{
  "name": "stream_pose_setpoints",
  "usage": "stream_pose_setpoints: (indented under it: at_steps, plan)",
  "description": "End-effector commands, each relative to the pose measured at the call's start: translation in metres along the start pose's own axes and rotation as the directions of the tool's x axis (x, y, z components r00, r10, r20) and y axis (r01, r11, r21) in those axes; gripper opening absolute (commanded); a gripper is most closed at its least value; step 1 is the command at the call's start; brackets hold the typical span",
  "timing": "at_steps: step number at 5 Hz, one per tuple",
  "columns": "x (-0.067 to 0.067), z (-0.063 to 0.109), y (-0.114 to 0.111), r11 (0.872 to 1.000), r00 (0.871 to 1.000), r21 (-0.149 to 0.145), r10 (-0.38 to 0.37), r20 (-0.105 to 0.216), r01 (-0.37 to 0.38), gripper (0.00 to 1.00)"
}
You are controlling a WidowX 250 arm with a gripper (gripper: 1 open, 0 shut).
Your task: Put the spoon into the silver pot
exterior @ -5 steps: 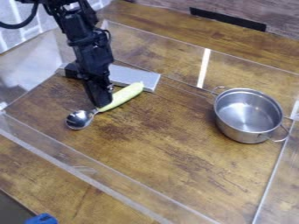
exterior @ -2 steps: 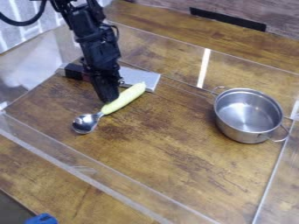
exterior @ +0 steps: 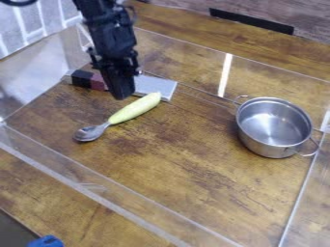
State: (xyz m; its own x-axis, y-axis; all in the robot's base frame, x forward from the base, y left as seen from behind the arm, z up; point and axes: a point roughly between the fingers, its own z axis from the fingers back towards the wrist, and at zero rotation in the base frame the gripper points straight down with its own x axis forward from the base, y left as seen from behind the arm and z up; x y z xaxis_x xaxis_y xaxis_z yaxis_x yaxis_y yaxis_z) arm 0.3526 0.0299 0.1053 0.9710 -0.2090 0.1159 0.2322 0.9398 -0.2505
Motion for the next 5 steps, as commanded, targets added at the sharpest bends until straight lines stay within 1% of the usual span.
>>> stream_pose_setpoints:
  at_steps: [1, 2, 3, 4, 5]
  plan:
    - [0.018, 0.046, -0.022, 1.000, 0.994, 0.031, 0.001, 0.105, -0.004, 0.00]
    - [0.024, 0.050, -0.030, 1.000, 0.993, 0.013, 0.017, 0.115, -0.019, 0.00]
    - [0.027, 0.051, -0.046, 0.999, 0.992, 0.007, 0.044, 0.122, -0.045, 0.00]
    - [0.028, 0.040, -0.051, 0.997, 0.990, 0.003, 0.077, 0.121, -0.078, 1.00]
    - [0.028, 0.025, -0.042, 0.999, 0.994, -0.001, 0.043, 0.096, -0.043, 1.00]
